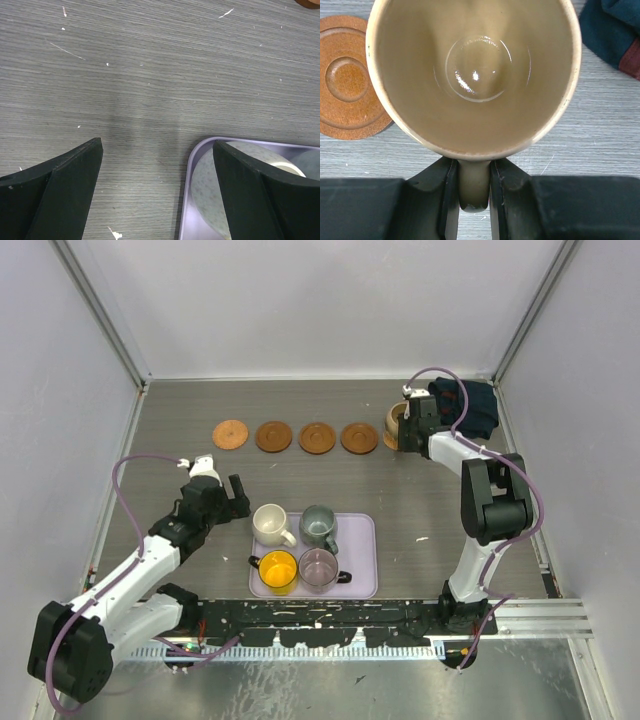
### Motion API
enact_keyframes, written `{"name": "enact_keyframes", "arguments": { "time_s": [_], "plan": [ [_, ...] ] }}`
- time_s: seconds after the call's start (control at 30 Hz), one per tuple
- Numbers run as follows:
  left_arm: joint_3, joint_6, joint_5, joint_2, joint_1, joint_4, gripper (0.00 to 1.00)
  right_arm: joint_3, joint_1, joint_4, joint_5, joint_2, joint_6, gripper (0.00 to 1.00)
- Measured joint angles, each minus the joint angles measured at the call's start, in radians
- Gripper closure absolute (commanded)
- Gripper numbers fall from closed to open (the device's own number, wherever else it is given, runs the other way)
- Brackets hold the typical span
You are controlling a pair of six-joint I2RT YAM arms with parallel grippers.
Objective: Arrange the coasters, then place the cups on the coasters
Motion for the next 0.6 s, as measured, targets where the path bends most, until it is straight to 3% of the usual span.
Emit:
{"name": "enact_keyframes", "arguments": {
  "time_s": [0.6],
  "plan": [
    [0.000,0.003,0.000,0.000,0.000,0.000,0.07,-0.031,0.000,0.019,0.001,0.000,0.001,0.99]
  ]
}}
